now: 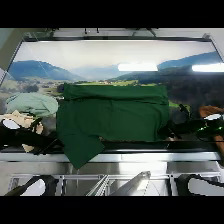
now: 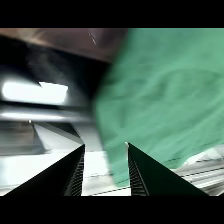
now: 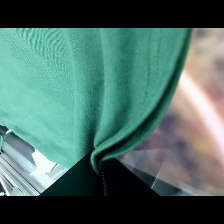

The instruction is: Fold the shirts.

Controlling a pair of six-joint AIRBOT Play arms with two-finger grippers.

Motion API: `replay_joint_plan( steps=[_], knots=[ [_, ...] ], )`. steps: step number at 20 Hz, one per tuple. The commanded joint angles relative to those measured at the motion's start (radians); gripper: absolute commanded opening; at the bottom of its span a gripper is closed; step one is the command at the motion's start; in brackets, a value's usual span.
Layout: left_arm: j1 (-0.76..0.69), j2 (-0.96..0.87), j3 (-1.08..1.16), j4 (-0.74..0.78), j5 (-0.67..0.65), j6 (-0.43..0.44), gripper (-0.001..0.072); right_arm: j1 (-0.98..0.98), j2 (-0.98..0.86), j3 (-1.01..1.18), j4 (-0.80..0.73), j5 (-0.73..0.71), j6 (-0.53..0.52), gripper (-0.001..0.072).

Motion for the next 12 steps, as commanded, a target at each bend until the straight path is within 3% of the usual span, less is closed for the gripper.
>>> replay_joint_plan(
  steps=[1,6,7,8,12],
  knots=[
    [-0.097,0.001,-0.009,-0.105,0.117,-0.005,0.0291,0.0,0.0,0.001,0.029,-0.1,-0.01,0.0023],
    [-0.174,0.002,-0.007,-0.24,0.117,0.119,0.0284,0.0,0.001,0.001,0.033,-0.069,-0.01,0.0023],
    [-0.167,0.002,-0.006,-0.248,0.089,0.138,0.0128,0.0,0.0,0.002,0.033,-0.053,-0.01,0.0023],
    [-0.15,0.002,-0.006,-0.254,0.05,0.162,0.0029,-0.001,0.001,0.002,0.033,-0.038,-0.01,0.0023],
    [-0.005,0.024,-0.007,-0.253,-0.113,0.204,0.0029,-0.037,0.023,0.01,0.034,0.038,-0.005,0.0023]
  ],
)
